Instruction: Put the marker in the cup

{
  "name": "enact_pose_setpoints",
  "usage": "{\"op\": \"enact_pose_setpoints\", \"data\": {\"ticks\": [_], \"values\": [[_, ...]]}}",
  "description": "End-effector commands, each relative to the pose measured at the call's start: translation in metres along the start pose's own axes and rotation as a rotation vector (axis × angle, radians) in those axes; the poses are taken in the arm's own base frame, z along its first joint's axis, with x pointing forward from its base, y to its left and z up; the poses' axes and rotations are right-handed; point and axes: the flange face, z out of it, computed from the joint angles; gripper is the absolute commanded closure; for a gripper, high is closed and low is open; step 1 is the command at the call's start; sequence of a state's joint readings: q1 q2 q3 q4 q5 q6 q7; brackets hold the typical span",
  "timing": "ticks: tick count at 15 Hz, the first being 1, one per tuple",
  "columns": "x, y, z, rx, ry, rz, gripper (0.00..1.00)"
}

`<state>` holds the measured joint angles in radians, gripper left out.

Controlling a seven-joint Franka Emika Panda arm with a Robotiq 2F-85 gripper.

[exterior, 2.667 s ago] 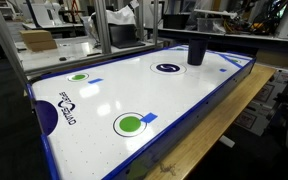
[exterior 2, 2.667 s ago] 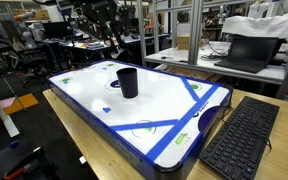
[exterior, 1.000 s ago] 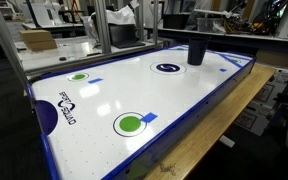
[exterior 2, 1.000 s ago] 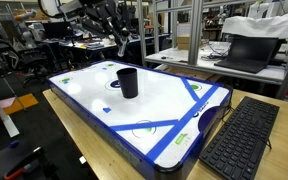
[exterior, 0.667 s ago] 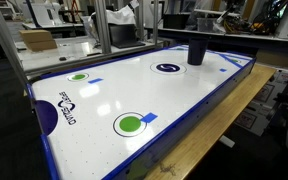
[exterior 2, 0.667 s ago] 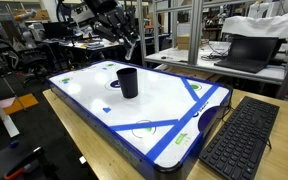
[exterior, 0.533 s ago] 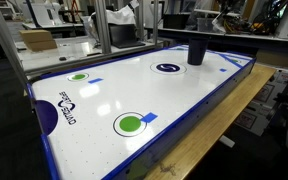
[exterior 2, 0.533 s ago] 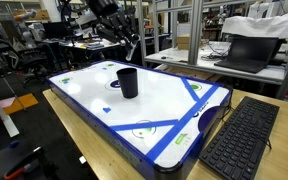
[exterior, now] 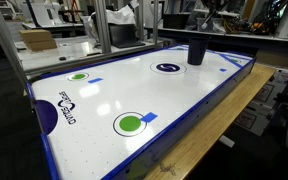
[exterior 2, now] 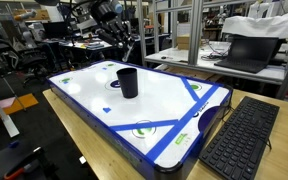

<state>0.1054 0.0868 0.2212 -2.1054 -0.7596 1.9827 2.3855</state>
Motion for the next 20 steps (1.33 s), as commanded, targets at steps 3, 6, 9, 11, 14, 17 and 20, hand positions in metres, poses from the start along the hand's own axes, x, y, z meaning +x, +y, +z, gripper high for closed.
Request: {"op": "enact_pose_setpoints", "data": {"ticks": [3, 6, 9, 11, 14, 17, 20], "values": [[-0.015, -0.011, 0.01, -0.041, 0.057, -0.028, 0.95], [-0.026, -0.016, 0.02, -0.063, 0.062, -0.047, 0.92], [-0.034, -0.019, 0.03, -0.084, 0.066, -0.064, 0.5], [-0.037, -0.021, 0.034, -0.094, 0.069, -0.072, 0.35], [-0.039, -0.023, 0.036, -0.1, 0.071, -0.077, 0.14], [-0.038, -0.025, 0.03, -0.095, 0.051, -0.082, 0.0], [-0.027, -0.027, 0.017, -0.081, 0.005, -0.096, 0.0]]}}
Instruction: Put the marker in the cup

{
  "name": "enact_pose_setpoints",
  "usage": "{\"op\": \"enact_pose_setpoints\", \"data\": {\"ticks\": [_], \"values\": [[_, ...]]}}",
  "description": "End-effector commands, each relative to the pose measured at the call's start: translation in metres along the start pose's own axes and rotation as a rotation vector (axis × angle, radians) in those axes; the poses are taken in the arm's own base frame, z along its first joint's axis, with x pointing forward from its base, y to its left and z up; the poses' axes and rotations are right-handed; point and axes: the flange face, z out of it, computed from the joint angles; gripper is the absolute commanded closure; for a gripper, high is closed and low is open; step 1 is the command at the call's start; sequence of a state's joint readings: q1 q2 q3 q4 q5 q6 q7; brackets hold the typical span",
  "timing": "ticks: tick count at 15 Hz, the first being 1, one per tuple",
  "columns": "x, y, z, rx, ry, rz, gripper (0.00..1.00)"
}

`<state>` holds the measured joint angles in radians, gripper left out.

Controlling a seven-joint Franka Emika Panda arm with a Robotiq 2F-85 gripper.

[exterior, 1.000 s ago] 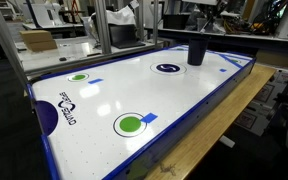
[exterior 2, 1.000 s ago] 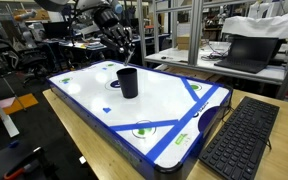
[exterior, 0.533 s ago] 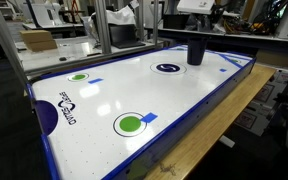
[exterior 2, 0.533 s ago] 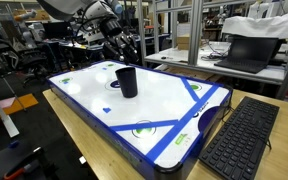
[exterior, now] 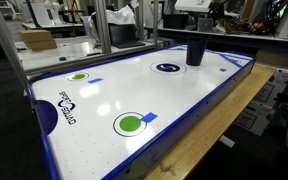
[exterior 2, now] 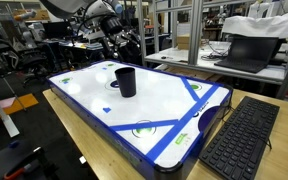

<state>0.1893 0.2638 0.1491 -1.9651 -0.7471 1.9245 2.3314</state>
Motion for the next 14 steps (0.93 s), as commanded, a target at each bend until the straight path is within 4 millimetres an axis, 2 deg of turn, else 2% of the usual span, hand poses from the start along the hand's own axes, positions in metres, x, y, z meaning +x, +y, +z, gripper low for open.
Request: {"op": "enact_pose_setpoints", "data": {"ticks": [1, 7, 14], "values": [[0.019, 0.0, -0.019, 0.001, -0.03, -0.018, 0.0], [0.056, 0.003, -0.041, 0.007, -0.111, -0.038, 0.0], [0.082, 0.012, -0.049, 0.008, -0.213, -0.066, 0.0]]}}
